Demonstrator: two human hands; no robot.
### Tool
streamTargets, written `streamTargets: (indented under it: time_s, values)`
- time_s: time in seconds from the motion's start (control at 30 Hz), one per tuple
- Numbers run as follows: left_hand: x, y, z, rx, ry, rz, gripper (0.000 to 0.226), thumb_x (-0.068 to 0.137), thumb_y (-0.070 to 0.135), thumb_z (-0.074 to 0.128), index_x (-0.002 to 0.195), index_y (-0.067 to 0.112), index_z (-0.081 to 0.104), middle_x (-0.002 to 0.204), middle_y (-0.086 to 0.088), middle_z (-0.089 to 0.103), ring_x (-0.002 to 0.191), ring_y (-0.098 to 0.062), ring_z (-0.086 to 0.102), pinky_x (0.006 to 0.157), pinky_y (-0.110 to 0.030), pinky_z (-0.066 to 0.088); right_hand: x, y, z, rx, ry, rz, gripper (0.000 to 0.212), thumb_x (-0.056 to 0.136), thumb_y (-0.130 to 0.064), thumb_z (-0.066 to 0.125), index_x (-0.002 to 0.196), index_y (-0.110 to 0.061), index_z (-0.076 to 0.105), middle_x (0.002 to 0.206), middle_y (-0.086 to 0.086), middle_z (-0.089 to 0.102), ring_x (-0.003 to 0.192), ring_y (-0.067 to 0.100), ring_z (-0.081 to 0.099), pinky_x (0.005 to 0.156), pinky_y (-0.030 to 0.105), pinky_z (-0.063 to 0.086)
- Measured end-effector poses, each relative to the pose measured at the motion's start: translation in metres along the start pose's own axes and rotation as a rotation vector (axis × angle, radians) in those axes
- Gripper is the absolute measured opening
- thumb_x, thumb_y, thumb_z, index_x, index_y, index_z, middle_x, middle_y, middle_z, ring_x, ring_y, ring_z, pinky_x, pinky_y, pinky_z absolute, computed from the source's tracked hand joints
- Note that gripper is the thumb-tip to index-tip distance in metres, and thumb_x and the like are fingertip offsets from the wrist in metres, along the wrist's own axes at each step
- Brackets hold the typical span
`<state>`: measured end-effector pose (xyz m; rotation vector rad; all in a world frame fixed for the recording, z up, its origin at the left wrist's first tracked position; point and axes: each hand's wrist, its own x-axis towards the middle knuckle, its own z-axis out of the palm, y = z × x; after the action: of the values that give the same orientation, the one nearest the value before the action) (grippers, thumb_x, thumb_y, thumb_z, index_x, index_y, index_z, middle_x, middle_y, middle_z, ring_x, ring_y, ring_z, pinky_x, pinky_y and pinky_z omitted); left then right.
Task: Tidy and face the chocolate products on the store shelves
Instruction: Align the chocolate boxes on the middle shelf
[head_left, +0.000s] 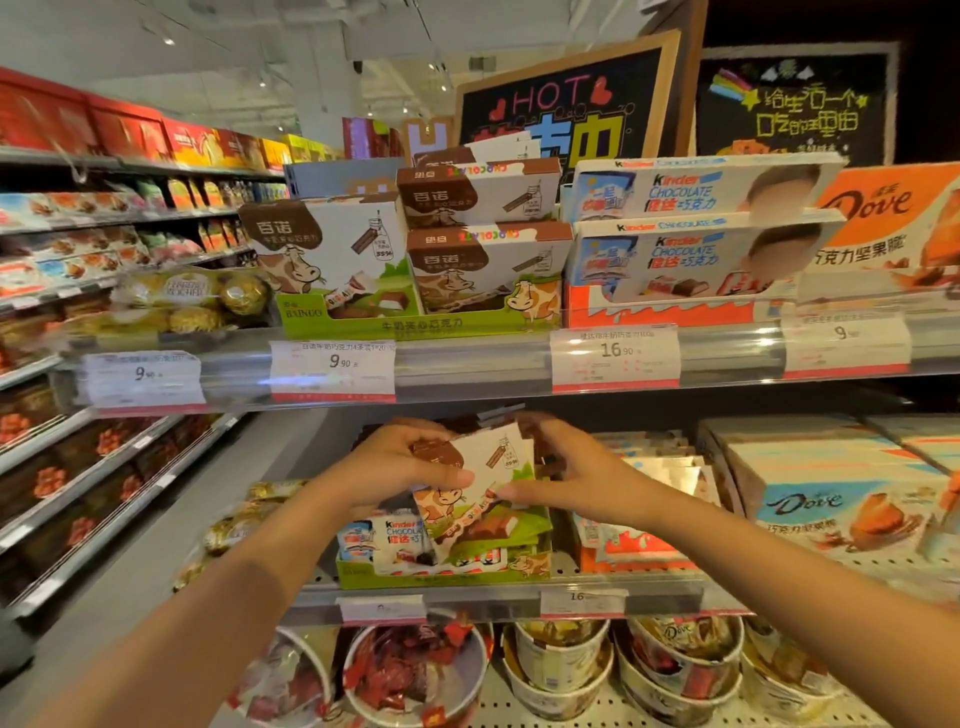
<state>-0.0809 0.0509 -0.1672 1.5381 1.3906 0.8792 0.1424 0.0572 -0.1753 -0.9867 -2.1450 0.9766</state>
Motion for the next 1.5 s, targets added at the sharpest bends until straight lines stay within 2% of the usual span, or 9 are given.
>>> streamTargets:
  time_s: [0.13, 0.27, 0.47, 0.7, 0.87, 1.0, 1.2, 1.37, 1.5]
  values:
    - [-0.007, 0.001, 0.0, 0.017, 0.047, 0.066, 0.039, 0.061, 0.018, 0.086, 0.094, 0.019, 0.064, 0.099, -0.003, 0.07, 0.085, -0.015, 0.068, 0.073, -0.026, 0.056, 0.015, -0.002, 0.01, 0.057, 0.006, -0.044, 0.037, 0.082, -0.014, 0.069, 0.116, -0.019, 0.056, 0.107, -0.012, 0.062, 0.099, 0.005, 0.063, 0.081, 0.024, 0.056]
    - [-0.02, -0.011, -0.01, 0.068, 0.179, 0.16, 0.067, 0.043, 0.037, 0.092, 0.098, 0.022, 0.057, 0.099, 0.002, 0.067, 0.093, -0.011, 0.065, 0.081, -0.026, 0.054, 0.011, 0.003, -0.007, 0.181, 0.065, 0.024, 0.04, 0.083, -0.013, 0.067, 0.119, -0.019, 0.053, 0.109, -0.005, 0.064, 0.1, 0.011, 0.064, 0.081, 0.027, 0.056]
    - [-0.041, -0.042, -0.02, 0.709, 0.164, 0.283, 0.043, 0.065, 0.037, 0.083, 0.094, 0.023, 0.055, 0.093, 0.012, 0.054, 0.085, -0.004, 0.051, 0.074, -0.015, 0.042, 0.006, 0.015, -0.027, 0.229, 0.151, 0.059, 0.052, 0.08, -0.013, 0.069, 0.127, -0.024, 0.047, 0.126, 0.002, 0.058, 0.106, 0.017, 0.062, 0.082, 0.028, 0.056]
    - [-0.038, -0.046, -0.015, 1.084, 0.088, 0.31, 0.031, 0.082, 0.038, 0.068, 0.11, 0.024, 0.065, 0.098, 0.012, 0.059, 0.088, -0.006, 0.049, 0.075, -0.02, 0.032, 0.006, 0.014, -0.027, 0.322, 0.214, 0.052, 0.038, 0.081, -0.013, 0.068, 0.112, -0.029, 0.054, 0.114, 0.0, 0.065, 0.093, 0.011, 0.067, 0.07, 0.022, 0.056]
    - [-0.053, -0.049, -0.013, 0.944, 0.036, 0.323, 0.01, 0.089, 0.026, 0.061, 0.099, 0.022, 0.061, 0.091, 0.011, 0.058, 0.081, -0.005, 0.053, 0.068, -0.019, 0.041, 0.005, 0.011, -0.03, 0.334, 0.271, 0.023, 0.036, 0.082, -0.012, 0.067, 0.107, -0.033, 0.051, 0.108, -0.006, 0.064, 0.093, 0.006, 0.064, 0.064, 0.014, 0.053]
    - [-0.071, -0.053, -0.023, 0.891, 0.059, 0.417, 0.018, 0.089, 0.023, 0.06, 0.094, 0.035, 0.049, 0.088, 0.014, 0.062, 0.074, -0.002, 0.057, 0.062, -0.02, 0.046, 0.0, 0.008, -0.028, 0.278, 0.225, 0.017, 0.038, 0.083, -0.011, 0.066, 0.11, -0.033, 0.05, 0.112, -0.007, 0.061, 0.098, 0.009, 0.063, 0.071, 0.023, 0.057]
    - [-0.101, -0.039, -0.041, 0.893, 0.114, 0.662, 0.017, 0.085, 0.041, 0.05, 0.095, 0.03, 0.058, 0.085, 0.014, 0.068, 0.07, -0.001, 0.062, 0.057, -0.018, 0.05, 0.007, -0.004, 0.016, 0.024, 0.155, -0.079, 0.036, 0.082, -0.016, 0.07, 0.111, -0.025, 0.051, 0.106, -0.01, 0.062, 0.099, 0.006, 0.062, 0.081, 0.027, 0.056]
    - [-0.113, -0.044, -0.05, 0.94, 0.085, 0.618, 0.011, 0.085, 0.032, 0.064, 0.093, 0.034, 0.056, 0.082, 0.035, 0.057, 0.072, 0.011, 0.055, 0.059, -0.01, 0.045, 0.026, -0.016, 0.061, -0.173, 0.121, -0.205, 0.036, 0.083, -0.028, 0.069, 0.11, -0.021, 0.046, 0.112, 0.0, 0.064, 0.098, 0.011, 0.061, 0.074, 0.031, 0.056]
    - [-0.119, -0.053, -0.053, 0.951, 0.121, 0.528, 0.024, 0.087, 0.059, 0.039, 0.095, 0.04, 0.052, 0.079, 0.031, 0.06, 0.07, 0.006, 0.055, 0.061, -0.014, 0.047, 0.036, -0.02, 0.088, -0.45, 0.161, -0.266, 0.04, 0.086, -0.038, 0.062, 0.116, -0.018, 0.045, 0.111, 0.001, 0.064, 0.089, 0.013, 0.058, 0.062, 0.019, 0.042]
